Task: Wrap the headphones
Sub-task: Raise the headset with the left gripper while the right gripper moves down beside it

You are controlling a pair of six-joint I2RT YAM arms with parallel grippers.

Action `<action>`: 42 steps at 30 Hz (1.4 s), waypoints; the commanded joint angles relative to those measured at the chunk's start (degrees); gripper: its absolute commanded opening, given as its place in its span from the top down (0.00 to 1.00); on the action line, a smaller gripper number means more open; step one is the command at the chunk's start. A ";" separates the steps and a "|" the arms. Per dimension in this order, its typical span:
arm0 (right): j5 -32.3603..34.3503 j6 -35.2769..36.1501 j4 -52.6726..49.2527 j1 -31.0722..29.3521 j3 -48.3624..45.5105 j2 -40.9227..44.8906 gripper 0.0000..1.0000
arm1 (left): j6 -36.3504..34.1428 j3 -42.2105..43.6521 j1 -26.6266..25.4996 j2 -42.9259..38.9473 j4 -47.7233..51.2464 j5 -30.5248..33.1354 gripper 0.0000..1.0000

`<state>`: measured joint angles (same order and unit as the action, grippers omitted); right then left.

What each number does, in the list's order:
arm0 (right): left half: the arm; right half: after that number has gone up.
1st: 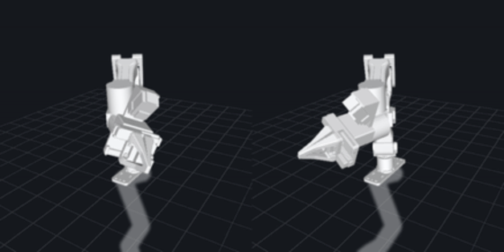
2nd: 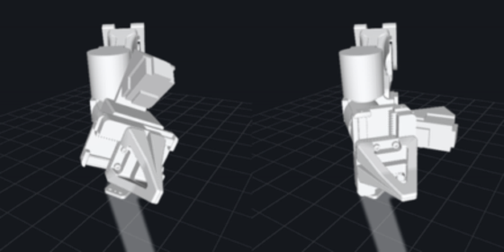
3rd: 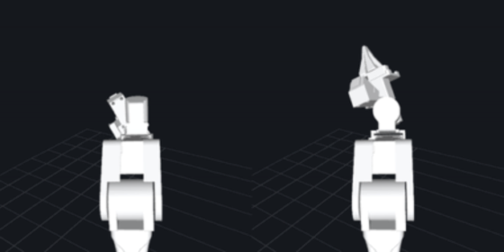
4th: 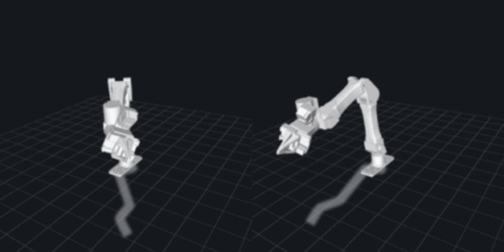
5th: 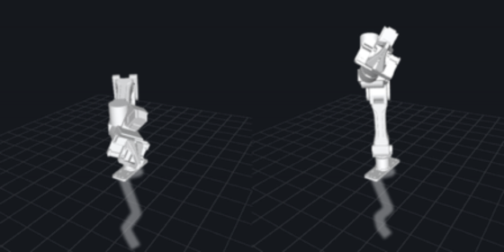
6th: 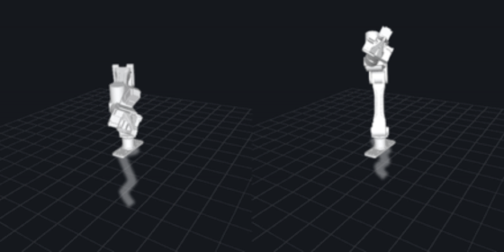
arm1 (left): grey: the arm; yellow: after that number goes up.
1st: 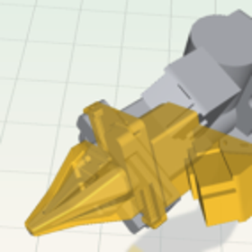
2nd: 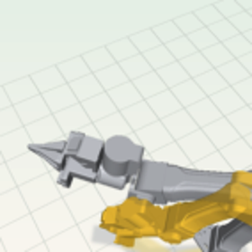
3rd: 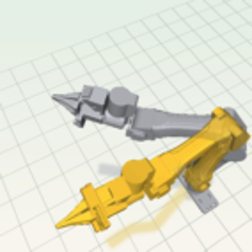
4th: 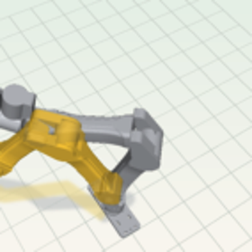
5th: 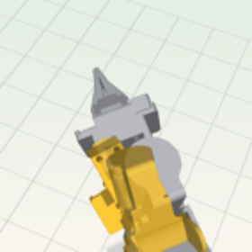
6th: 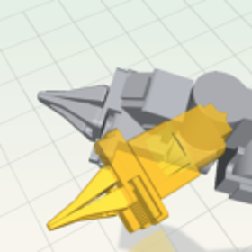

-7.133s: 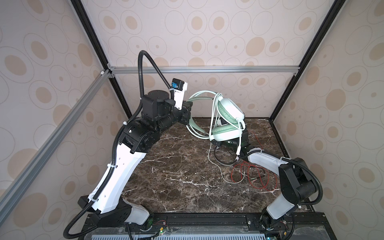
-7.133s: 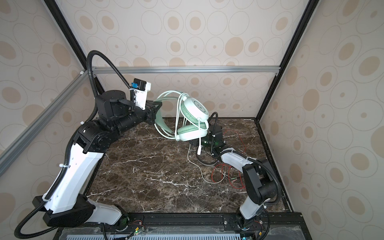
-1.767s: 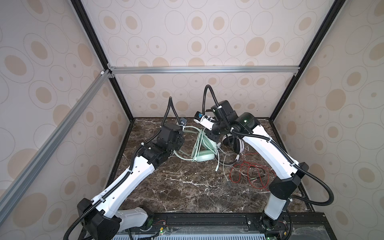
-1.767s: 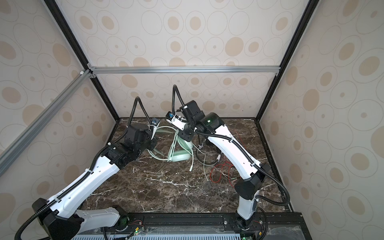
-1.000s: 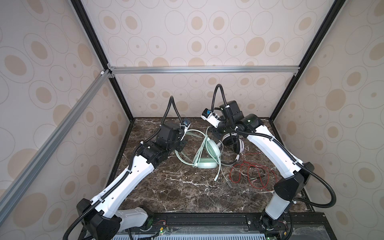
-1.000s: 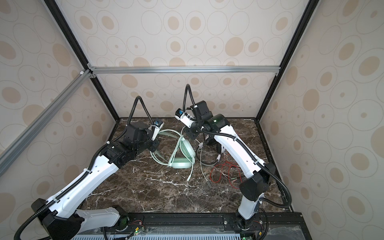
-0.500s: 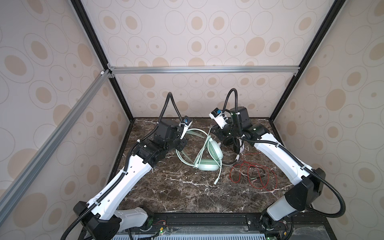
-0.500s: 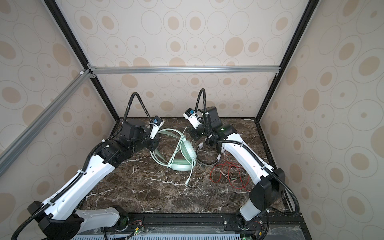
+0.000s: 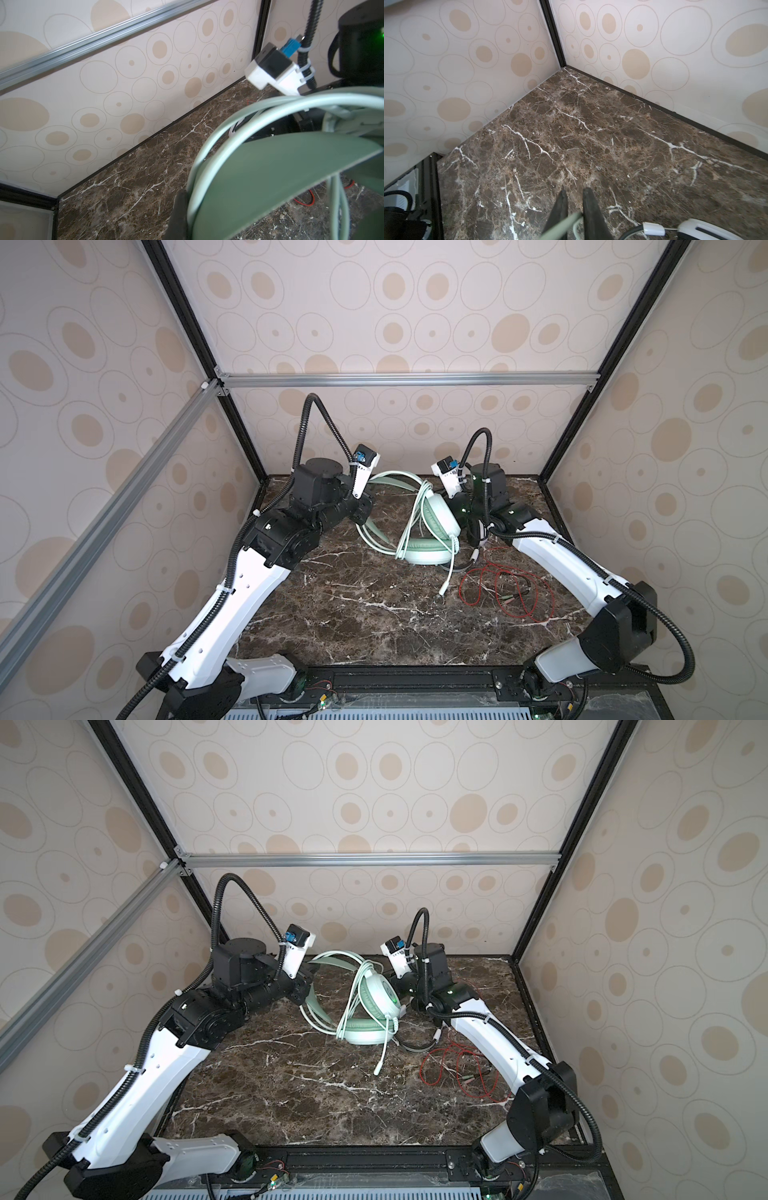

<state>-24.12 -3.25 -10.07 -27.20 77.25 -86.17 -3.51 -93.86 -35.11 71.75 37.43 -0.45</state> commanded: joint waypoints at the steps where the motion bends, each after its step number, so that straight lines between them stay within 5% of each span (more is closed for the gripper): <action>1: -2.72 -3.84 6.25 0.26 -2.36 2.11 0.80 | 3.83 -5.67 -0.41 0.13 -3.01 -2.89 1.00; 16: -10.77 -16.82 25.49 0.16 -16.65 4.44 0.66 | 6.30 -12.64 -0.39 2.77 -1.49 -3.66 1.00; 42: -11.32 -11.39 22.50 0.14 -21.56 0.72 0.64 | 8.56 -22.38 -0.03 7.40 -1.23 -6.40 1.00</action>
<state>-34.65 -16.14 13.08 -27.20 56.16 -84.18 2.24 -111.92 -35.11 79.46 39.86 -5.13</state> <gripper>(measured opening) 0.362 0.071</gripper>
